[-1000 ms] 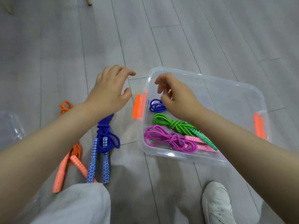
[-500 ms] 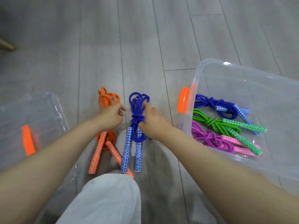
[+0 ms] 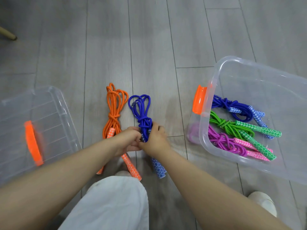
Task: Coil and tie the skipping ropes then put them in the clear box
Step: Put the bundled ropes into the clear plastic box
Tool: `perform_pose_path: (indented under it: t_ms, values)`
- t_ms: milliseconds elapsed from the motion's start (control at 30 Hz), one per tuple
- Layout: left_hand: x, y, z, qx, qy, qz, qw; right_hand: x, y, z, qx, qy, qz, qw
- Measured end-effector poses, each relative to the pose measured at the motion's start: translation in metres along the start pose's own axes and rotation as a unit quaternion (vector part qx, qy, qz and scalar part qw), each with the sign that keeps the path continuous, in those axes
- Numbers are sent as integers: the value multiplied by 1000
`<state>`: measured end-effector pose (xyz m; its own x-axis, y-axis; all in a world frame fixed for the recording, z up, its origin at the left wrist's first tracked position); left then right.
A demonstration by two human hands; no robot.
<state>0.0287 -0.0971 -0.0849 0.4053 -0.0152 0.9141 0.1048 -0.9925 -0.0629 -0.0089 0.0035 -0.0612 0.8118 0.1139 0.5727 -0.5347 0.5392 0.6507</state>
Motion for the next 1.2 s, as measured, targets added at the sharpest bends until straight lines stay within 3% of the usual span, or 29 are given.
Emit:
perform_pose_path:
  t_ms: [133,233,300,333,367,433,500,533,567,767,800,867,1033,1200]
  values:
    - [-4,12,-10,-171,-34,-28,984,0,1,-3,85,37,3,996]
    - [-4,26,-36,-379,-135,-96,910,1,4,-8,105,50,13,993]
    - [4,24,-57,-453,-229,-134,851,3,5,-11,106,57,15,993]
    - [11,20,-71,-489,-306,-155,802,5,6,-12,104,58,11,993]
    - [21,9,-84,-543,-394,-171,721,7,6,-13,102,58,2,993]
    - [29,-12,-90,-658,-514,-194,515,12,3,-13,105,61,-11,992]
    - [17,-23,-80,-766,-500,-162,370,15,-4,-13,132,60,-5,989]
    - [9,-26,-73,-809,-473,-142,320,15,-7,-13,149,57,-3,987]
    - [0,-27,-69,-838,-442,-129,292,16,-9,-13,163,54,-2,985]
    - [4,-25,-68,-857,-428,-142,250,14,-15,-9,180,71,18,981]
    - [3,-23,-67,-855,-426,-142,258,14,-15,-8,177,77,26,981]
    - [4,-21,-68,-843,-429,-146,289,15,-11,-7,162,85,36,982]
    - [39,-20,-92,-726,-547,-146,391,33,16,15,16,80,59,995]
    - [67,-17,-128,-662,-554,-106,494,52,68,43,-109,68,83,988]
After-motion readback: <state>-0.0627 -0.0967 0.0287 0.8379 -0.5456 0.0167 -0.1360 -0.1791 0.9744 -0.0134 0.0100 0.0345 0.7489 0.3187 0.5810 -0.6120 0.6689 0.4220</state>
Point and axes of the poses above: each hand's wrist, its own x-axis away from the middle knuckle, its own y-axis out of the back of the hand, z = x × y, the point moved 9 cm from there along -x, towards the middle knuckle, and after that the axes turned 4 degrees about -z, right-handed, at the moved point
